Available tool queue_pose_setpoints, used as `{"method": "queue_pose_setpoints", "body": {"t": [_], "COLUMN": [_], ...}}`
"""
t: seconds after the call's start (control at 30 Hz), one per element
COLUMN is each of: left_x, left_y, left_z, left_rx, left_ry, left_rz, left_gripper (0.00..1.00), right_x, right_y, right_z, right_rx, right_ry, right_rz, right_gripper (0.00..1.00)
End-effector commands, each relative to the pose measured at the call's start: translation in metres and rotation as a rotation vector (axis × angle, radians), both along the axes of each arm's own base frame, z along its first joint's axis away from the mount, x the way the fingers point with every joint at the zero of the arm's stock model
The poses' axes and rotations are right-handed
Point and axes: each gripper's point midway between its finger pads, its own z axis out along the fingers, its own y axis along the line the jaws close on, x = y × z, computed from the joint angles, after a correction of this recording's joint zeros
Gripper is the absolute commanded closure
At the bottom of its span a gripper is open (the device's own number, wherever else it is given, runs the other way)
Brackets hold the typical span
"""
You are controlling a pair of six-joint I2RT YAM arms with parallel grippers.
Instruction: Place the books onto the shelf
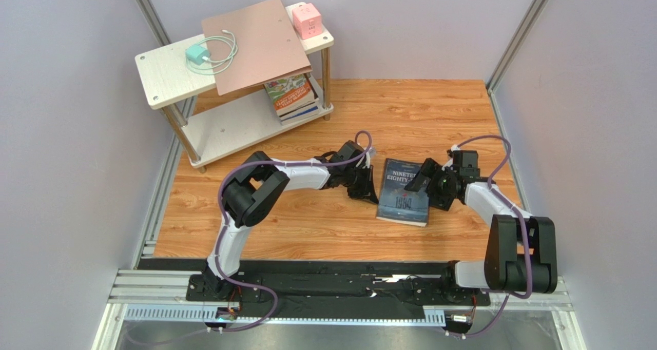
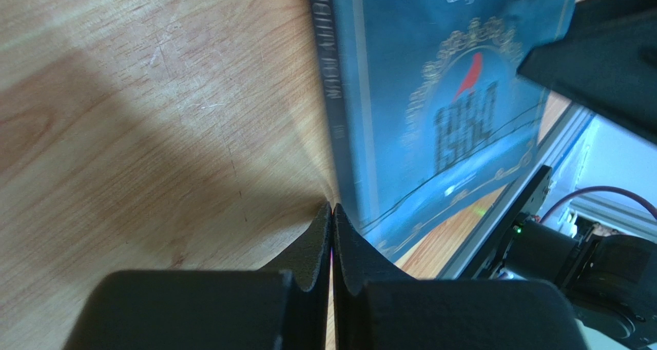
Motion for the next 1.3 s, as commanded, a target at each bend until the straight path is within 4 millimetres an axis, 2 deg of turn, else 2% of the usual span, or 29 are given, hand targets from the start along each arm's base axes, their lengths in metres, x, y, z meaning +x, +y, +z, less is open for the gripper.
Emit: {"method": "queue_pose_setpoints", "body": {"t": [0.0, 0.07, 0.13, 0.17, 0.23, 0.27, 0.37, 0.43, 0.47, 0.53, 0.57, 0.6, 0.63, 0.67, 0.7, 0.73, 0.77, 0.83, 0.87, 0.9, 0.97, 1.0, 1.07, 1.1, 1.17, 1.2, 1.27], "left_x": [-0.006, -0.004, -0.004, -0.003, -0.003, -0.002, -0.002, -0.001, 0.004, 0.003, 0.010, 0.011, 0.010, 0.016, 0.015, 0.008, 0.008, -0.002, 0.000, -0.006, -0.005, -0.010, -0.008, -0.014, -0.016, -0.019, -0.020], "left_y": [0.005, 0.005, 0.006, 0.005, 0.006, 0.006, 0.008, 0.013, 0.018, 0.036, 0.050, 0.060, 0.079, 0.091, 0.099, 0.112, 0.110, 0.116, 0.111, 0.116, 0.108, 0.113, 0.109, 0.115, 0.113, 0.117, 0.116], "left_z": [-0.007, -0.006, -0.005, -0.005, -0.005, -0.004, -0.004, -0.005, -0.001, -0.003, 0.009, 0.016, 0.014, 0.040, 0.050, 0.047, 0.074, 0.089, 0.099, 0.094, 0.121, 0.113, 0.146, 0.138, 0.175, 0.171, 0.188], "left_rx": [0.043, 0.042, 0.052, 0.052, 0.059, 0.061, 0.070, 0.091, 0.111, 0.181, 0.221, 0.247, 0.291, 0.287, 0.285, 0.294, 0.216, 0.156, 0.106, 0.097, -0.038, -0.050, -0.200, -0.218, -0.385, -0.403, -0.470], "left_ry": [0.015, 0.011, 0.011, 0.009, 0.010, 0.007, -0.002, -0.014, -0.042, -0.061, -0.107, -0.132, -0.135, -0.197, -0.212, -0.215, -0.262, -0.279, -0.305, -0.301, -0.359, -0.351, -0.412, -0.408, -0.475, -0.474, -0.508], "left_rz": [-0.001, 0.001, 0.001, 0.001, 0.002, 0.004, 0.006, 0.008, 0.027, 0.042, 0.086, 0.106, 0.138, 0.192, 0.219, 0.231, 0.241, 0.240, 0.243, 0.243, 0.259, 0.266, 0.307, 0.324, 0.352, 0.364, 0.364], "left_gripper": [1.00, 1.00, 1.00, 1.00, 1.00, 1.00, 1.00, 1.00, 0.96, 0.77, 0.52, 0.36, 0.24, 0.05, 0.00, 0.00, 0.00, 0.00, 0.00, 0.00, 0.00, 0.00, 0.00, 0.00, 0.00, 0.00, 0.00], "right_x": [0.013, 0.012, 0.013, 0.013, 0.014, 0.015, 0.014, 0.014, 0.014, 0.015, 0.016, 0.018, 0.019, 0.020, 0.022, 0.024, 0.025, 0.028, 0.029, 0.028, 0.029, 0.028, 0.029, 0.024, 0.022, 0.022, 0.020], "right_y": [0.038, 0.041, 0.043, 0.044, 0.043, 0.043, 0.044, 0.045, 0.045, 0.045, 0.045, 0.045, 0.046, 0.048, 0.050, 0.053, 0.057, 0.068, 0.073, 0.076, 0.083, 0.085, 0.089, 0.098, 0.108, 0.112, 0.123], "right_z": [0.034, 0.041, 0.047, 0.048, 0.048, 0.048, 0.047, 0.046, 0.048, 0.052, 0.055, 0.059, 0.065, 0.070, 0.079, 0.089, 0.097, 0.125, 0.139, 0.152, 0.175, 0.186, 0.207, 0.216, 0.231, 0.234, 0.242], "right_rx": [0.190, 0.206, 0.218, 0.219, 0.221, 0.222, 0.230, 0.231, 0.230, 0.227, 0.226, 0.226, 0.231, 0.244, 0.261, 0.276, 0.309, 0.377, 0.415, 0.436, 0.465, 0.485, 0.500, 0.529, 0.558, 0.569, 0.590], "right_ry": [-0.174, -0.206, -0.236, -0.244, -0.239, -0.237, -0.233, -0.235, -0.242, -0.261, -0.272, -0.287, -0.305, -0.319, -0.347, -0.378, -0.392, -0.485, -0.521, -0.552, -0.613, -0.631, -0.682, -0.686, -0.720, -0.720, -0.730], "right_rz": [0.112, 0.118, 0.130, 0.131, 0.118, 0.116, 0.123, 0.130, 0.133, 0.132, 0.135, 0.137, 0.142, 0.147, 0.158, 0.169, 0.169, 0.221, 0.232, 0.241, 0.268, 0.265, 0.278, 0.296, 0.326, 0.330, 0.355], "right_gripper": [0.13, 0.16, 0.24, 0.40, 0.65, 0.82, 1.00, 1.00, 1.00, 1.00, 1.00, 1.00, 1.00, 1.00, 1.00, 1.00, 1.00, 1.00, 1.00, 1.00, 1.00, 1.00, 1.00, 1.00, 1.00, 1.00, 1.00]}}
